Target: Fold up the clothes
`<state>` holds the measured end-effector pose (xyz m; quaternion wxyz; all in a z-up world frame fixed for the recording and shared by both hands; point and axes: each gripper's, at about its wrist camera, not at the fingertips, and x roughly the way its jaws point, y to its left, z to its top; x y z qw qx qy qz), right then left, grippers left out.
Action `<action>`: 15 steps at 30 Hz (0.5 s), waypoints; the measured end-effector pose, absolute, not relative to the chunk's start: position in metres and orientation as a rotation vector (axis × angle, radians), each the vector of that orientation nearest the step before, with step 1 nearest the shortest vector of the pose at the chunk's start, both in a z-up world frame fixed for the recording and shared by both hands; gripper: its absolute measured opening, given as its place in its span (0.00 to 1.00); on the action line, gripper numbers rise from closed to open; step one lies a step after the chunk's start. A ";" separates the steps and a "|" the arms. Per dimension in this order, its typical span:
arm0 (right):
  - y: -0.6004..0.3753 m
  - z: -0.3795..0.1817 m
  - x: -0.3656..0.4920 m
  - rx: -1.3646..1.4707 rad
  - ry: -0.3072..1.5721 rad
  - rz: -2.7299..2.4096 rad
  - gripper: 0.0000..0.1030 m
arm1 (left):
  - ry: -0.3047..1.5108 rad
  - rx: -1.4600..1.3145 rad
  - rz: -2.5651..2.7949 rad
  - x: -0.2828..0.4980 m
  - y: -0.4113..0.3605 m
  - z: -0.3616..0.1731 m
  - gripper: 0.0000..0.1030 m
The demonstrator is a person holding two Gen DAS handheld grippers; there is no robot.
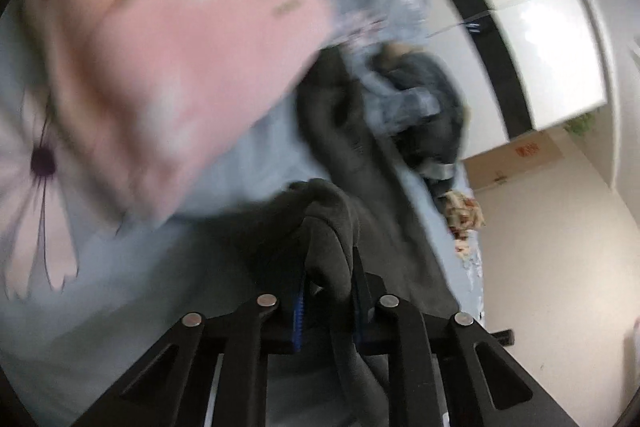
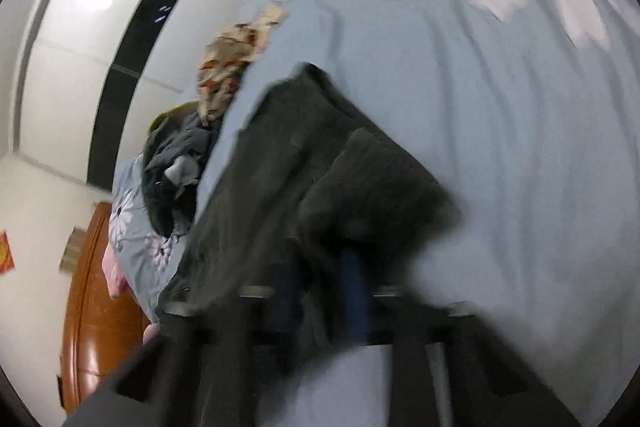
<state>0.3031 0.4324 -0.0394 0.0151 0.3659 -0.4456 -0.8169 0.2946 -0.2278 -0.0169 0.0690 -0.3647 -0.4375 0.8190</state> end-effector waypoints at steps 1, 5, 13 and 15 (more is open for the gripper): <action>0.434 -0.026 0.304 1.091 -1.357 -2.568 0.07 | -1.266 -1.042 2.495 0.298 -0.225 0.000 0.17; 0.446 0.035 0.335 0.758 -1.150 -2.717 0.06 | -1.079 -0.818 2.572 0.321 -0.220 0.044 0.17; 0.479 -0.074 0.350 1.109 -1.324 -2.617 0.06 | -1.078 -1.298 2.481 0.337 -0.217 -0.074 0.18; 0.480 -0.077 0.352 1.103 -1.327 -2.610 0.06 | -1.157 -1.277 2.440 0.340 -0.226 -0.081 0.21</action>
